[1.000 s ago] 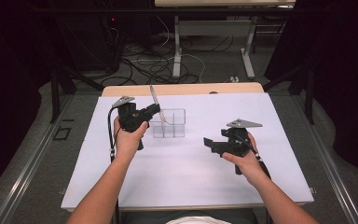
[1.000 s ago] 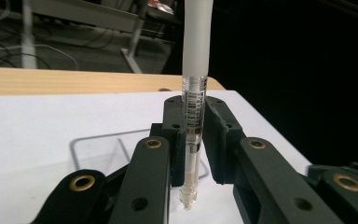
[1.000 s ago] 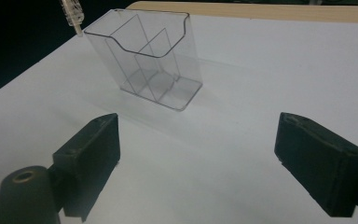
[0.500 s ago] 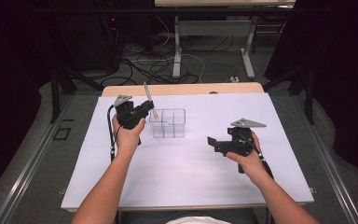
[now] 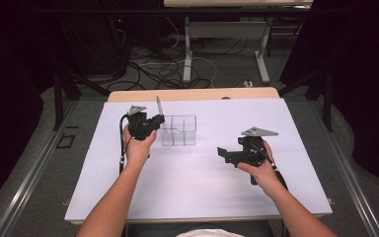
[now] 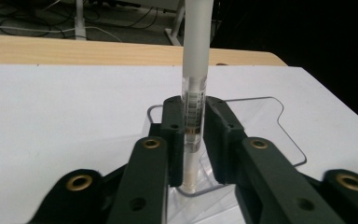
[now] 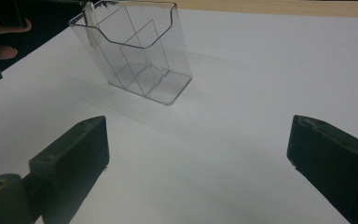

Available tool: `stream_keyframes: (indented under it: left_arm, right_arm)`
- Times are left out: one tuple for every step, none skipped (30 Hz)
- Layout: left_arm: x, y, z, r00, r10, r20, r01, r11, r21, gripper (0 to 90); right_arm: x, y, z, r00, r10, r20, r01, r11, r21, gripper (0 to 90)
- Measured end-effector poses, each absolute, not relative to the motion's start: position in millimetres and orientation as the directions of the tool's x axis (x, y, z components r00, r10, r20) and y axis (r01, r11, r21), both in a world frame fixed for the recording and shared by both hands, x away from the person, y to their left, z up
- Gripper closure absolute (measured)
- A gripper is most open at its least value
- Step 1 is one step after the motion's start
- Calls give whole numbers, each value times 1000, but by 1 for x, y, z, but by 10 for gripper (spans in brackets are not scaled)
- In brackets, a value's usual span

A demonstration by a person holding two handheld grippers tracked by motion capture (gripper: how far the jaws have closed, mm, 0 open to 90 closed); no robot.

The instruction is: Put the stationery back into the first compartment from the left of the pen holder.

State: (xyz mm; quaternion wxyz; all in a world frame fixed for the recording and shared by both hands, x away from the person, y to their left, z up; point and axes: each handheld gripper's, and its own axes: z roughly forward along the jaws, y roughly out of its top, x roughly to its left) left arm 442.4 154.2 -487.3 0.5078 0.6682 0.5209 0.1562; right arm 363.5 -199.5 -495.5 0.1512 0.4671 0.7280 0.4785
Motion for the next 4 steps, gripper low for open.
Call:
stream_keyframes:
  left_arm:
    - [441, 156, -487, 408, 852, -327, 541, 64, 839, 697]
    - [440, 157, -485, 412, 849, -331, 540, 65, 839, 659]
    - [438, 159, -484, 410, 850, -332, 537, 70, 840, 628]
    - [436, 160, -482, 413, 846, -336, 533, 74, 843, 587]
  right_arm:
    - [363, -200, -495, -518, 825, 228, 535, 104, 839, 54]
    - [363, -200, -495, -514, 826, 232, 535, 98, 839, 53]
    - [364, -201, -495, -514, 827, 228, 534, 100, 840, 54]
    - [364, -201, -495, -513, 827, 230, 536, 99, 838, 53]
